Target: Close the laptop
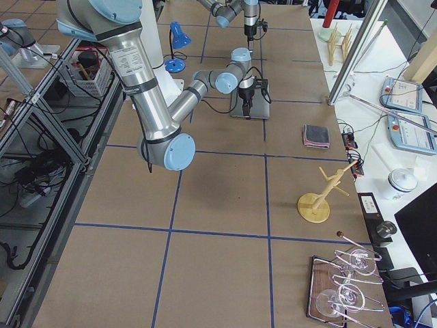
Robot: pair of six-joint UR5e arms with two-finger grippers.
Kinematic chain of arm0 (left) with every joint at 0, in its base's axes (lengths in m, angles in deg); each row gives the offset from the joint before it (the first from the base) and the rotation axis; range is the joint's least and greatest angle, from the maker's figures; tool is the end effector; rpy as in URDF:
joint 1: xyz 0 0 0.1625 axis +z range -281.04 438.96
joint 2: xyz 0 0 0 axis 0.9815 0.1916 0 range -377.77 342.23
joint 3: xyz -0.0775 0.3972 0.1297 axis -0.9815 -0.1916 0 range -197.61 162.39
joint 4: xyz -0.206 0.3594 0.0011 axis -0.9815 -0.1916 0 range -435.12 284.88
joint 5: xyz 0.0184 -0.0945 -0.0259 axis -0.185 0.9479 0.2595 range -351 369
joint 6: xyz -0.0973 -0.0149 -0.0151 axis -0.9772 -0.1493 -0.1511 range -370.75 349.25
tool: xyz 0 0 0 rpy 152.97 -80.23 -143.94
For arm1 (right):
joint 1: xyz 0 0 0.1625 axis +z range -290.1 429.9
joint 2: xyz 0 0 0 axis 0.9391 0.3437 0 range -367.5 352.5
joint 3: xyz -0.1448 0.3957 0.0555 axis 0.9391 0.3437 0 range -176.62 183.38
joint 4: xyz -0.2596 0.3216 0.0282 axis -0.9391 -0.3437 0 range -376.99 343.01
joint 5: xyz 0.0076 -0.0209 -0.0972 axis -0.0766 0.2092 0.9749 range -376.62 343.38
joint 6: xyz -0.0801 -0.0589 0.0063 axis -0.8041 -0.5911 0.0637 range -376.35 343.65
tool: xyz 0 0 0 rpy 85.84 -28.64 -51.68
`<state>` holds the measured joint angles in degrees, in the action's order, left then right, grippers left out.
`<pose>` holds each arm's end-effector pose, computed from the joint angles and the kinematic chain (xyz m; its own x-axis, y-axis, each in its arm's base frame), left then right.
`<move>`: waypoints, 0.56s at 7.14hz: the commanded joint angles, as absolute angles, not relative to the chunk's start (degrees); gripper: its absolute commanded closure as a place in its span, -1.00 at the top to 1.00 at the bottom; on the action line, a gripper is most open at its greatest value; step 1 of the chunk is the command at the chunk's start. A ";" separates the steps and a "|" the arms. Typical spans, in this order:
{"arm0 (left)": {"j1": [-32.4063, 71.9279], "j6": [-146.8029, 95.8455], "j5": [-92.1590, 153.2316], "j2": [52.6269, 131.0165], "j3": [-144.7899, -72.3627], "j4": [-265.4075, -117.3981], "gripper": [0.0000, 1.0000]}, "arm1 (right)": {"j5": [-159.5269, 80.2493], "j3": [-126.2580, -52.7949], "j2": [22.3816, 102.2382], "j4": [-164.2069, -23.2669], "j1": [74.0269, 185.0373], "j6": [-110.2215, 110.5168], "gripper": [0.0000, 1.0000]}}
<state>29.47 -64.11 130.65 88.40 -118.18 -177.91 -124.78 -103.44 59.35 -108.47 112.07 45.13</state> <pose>0.3278 -0.5085 0.3961 0.6589 0.0109 -0.7522 0.0463 0.9974 0.0550 -0.3795 -0.4817 0.3133 0.7456 0.0633 0.6633 -0.1572 0.9841 0.0828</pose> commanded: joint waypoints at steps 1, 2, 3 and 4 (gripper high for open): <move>21.27 -41.71 130.99 79.66 -124.30 -166.28 0.99 | -135.40 -108.23 70.49 -109.10 122.76 25.32 1.00; 14.16 -30.81 132.04 76.74 -123.26 -166.27 0.99 | -137.71 -108.41 74.73 -108.93 127.60 16.08 1.00; 7.92 -19.56 136.40 75.23 -120.55 -164.09 0.99 | -140.86 -108.33 79.03 -108.66 133.04 6.51 1.00; 1.41 -9.79 138.53 75.13 -118.53 -159.54 0.99 | -144.55 -108.07 83.08 -108.66 138.92 -2.90 1.00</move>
<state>9.52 -22.85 135.35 76.32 -120.97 -163.93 -140.08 -108.16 77.68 -108.76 131.67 9.25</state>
